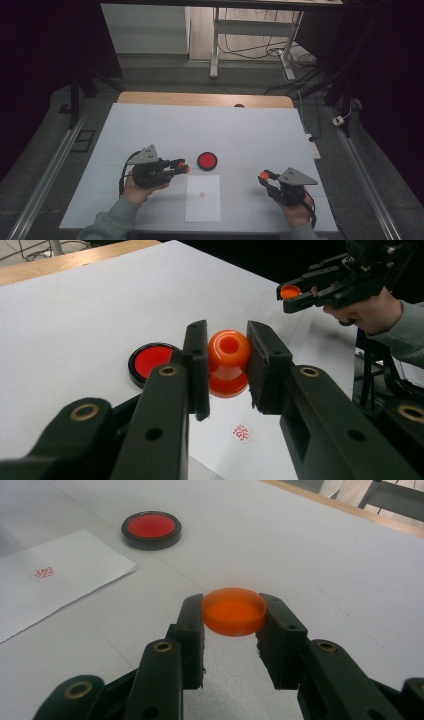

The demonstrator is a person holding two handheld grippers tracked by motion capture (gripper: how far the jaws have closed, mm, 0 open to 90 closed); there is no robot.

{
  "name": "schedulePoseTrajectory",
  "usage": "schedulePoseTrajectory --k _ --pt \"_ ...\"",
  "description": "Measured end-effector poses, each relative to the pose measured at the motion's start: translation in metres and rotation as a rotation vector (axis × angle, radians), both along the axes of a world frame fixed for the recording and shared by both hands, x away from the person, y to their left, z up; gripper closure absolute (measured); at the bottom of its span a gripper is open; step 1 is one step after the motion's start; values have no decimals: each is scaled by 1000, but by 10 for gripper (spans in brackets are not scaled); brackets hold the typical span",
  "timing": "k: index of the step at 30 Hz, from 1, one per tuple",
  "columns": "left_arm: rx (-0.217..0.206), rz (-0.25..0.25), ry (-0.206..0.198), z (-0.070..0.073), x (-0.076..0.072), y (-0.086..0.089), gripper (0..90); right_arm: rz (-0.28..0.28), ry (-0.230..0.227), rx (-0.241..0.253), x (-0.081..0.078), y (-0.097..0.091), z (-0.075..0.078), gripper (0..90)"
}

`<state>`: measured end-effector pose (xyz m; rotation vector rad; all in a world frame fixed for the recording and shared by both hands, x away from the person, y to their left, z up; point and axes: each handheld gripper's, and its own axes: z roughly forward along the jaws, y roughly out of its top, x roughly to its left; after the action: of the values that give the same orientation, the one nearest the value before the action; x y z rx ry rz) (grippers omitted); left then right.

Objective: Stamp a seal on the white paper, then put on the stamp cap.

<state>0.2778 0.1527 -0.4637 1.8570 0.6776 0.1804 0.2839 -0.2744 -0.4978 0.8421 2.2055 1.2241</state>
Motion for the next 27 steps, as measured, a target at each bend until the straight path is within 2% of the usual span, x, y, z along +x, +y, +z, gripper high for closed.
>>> schedulePoseTrajectory --k 11,27 --pt "7 -6 -5 -1 -1 -3 721 6 6 -14 0 3 -2 644" --pt "12 -11 -2 -2 -1 -4 720 62 26 -16 -1 23 -7 644"
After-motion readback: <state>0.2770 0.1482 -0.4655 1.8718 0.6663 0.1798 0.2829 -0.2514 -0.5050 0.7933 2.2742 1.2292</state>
